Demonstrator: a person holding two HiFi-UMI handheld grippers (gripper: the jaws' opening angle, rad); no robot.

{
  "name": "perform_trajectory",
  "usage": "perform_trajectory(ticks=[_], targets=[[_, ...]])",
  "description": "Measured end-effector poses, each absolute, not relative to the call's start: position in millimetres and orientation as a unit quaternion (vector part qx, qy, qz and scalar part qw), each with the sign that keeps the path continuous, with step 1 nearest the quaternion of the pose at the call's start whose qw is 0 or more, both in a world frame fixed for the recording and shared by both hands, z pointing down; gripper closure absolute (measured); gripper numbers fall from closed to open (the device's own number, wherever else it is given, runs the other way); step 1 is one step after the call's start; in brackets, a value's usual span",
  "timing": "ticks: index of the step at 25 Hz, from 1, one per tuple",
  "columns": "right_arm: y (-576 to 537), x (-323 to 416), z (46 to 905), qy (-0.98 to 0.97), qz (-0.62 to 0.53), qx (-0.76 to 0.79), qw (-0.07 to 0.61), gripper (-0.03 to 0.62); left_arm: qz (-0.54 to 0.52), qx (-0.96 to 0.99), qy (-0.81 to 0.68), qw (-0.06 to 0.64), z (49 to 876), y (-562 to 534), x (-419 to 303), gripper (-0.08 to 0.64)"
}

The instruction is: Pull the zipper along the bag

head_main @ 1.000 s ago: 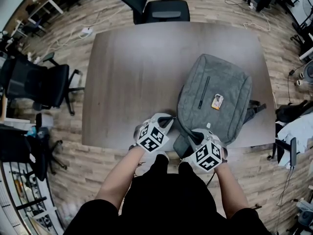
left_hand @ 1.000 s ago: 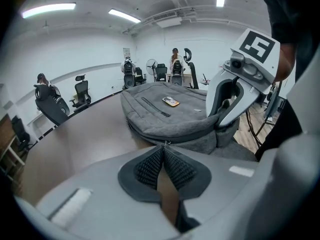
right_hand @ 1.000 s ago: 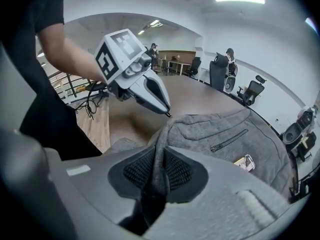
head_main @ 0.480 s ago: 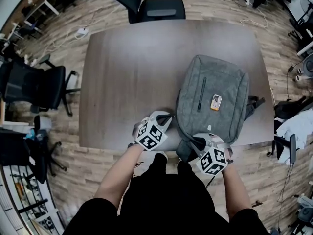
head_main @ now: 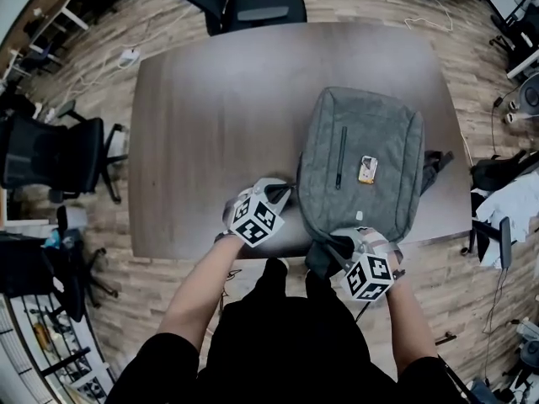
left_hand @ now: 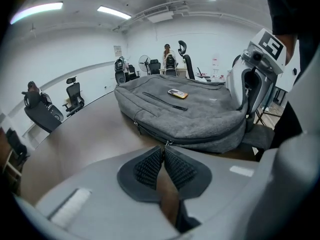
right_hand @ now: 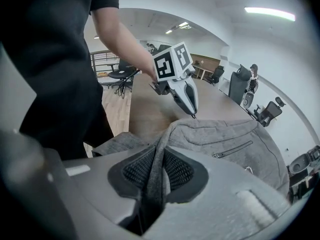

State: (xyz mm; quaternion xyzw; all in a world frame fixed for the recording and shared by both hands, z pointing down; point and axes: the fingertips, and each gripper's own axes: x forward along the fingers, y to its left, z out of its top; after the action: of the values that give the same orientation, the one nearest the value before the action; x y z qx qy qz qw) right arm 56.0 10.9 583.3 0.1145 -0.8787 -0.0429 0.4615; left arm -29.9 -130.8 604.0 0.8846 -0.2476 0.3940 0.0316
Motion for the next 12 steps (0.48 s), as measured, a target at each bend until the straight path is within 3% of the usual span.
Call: perform_trajectory(ticks=[12], targets=[[14, 54, 585, -0.882, -0.040, 0.104, 0.458, 0.528, 0.404, 0.880, -0.249, 0.004, 609, -168, -26, 0.510]])
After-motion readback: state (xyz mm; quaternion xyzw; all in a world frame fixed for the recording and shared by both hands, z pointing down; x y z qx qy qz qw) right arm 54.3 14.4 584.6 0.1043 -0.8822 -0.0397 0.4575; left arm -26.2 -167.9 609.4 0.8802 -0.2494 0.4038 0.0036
